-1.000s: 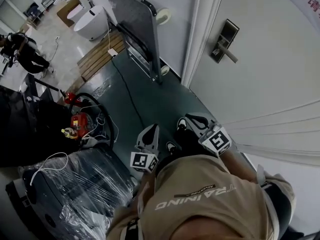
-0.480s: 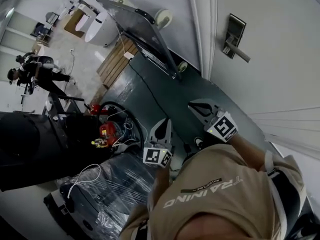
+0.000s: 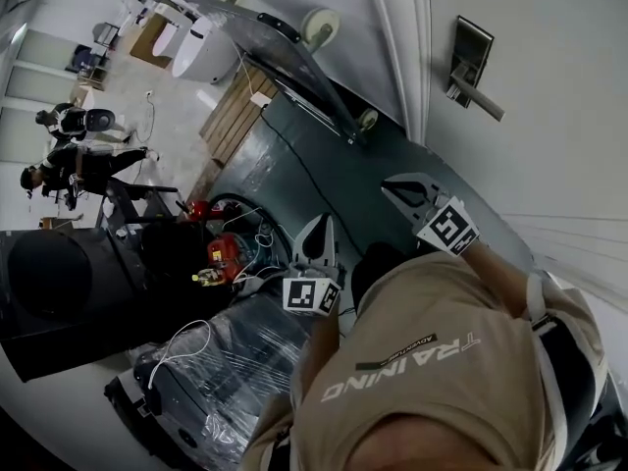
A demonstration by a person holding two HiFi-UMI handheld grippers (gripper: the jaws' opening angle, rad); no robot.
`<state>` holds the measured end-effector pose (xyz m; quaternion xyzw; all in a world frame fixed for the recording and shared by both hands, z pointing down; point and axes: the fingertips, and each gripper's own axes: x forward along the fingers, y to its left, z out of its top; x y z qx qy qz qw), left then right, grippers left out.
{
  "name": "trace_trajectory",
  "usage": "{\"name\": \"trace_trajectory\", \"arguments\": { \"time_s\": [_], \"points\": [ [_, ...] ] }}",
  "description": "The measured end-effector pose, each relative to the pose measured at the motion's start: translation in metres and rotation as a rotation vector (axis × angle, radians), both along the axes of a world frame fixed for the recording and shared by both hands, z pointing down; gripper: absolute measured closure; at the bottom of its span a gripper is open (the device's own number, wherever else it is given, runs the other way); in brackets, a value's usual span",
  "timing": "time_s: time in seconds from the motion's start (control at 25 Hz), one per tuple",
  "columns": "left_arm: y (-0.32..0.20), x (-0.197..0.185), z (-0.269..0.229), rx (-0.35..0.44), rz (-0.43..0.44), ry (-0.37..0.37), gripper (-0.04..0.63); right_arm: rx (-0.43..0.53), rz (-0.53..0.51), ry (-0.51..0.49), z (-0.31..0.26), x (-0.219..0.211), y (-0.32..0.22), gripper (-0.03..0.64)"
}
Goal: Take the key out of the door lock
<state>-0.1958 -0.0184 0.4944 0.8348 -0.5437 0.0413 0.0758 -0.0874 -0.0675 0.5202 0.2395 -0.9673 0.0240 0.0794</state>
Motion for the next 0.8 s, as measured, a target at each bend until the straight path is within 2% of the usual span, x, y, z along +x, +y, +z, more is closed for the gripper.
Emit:
{"name": "trace_trajectory", "arguments": {
  "time_s": [0.16,0.28,0.44,0.64,0.8],
  "points": [
    [-0.012,-0.015,0.012,-0.028,-0.016,0.024,0.586,0.008,0.052,0.021,0.004,0.006,-0.022,0.603],
    [-0.028,-0.020,0.003,-0.009,0.020,0.047,0.586,-0.008,0.096,0.027,0.000,0.002,-0.040,0.603],
    [-0.052,-0.044,-0.007,0.026,0.082,0.040,0.586,0.002,0.119,0.019,-0.010,-0.034,-0.054,0.603],
    [-0.073,-0.085,-0.022,0.047,0.170,0.038,0.586,-0.090,0.173,-0.103,-0.033,-0.091,-0.056,0.603],
    [-0.090,-0.110,-0.026,0.065,0.228,0.068,0.586,-0.087,0.257,-0.075,-0.031,-0.106,-0.064,0.603]
  ]
}}
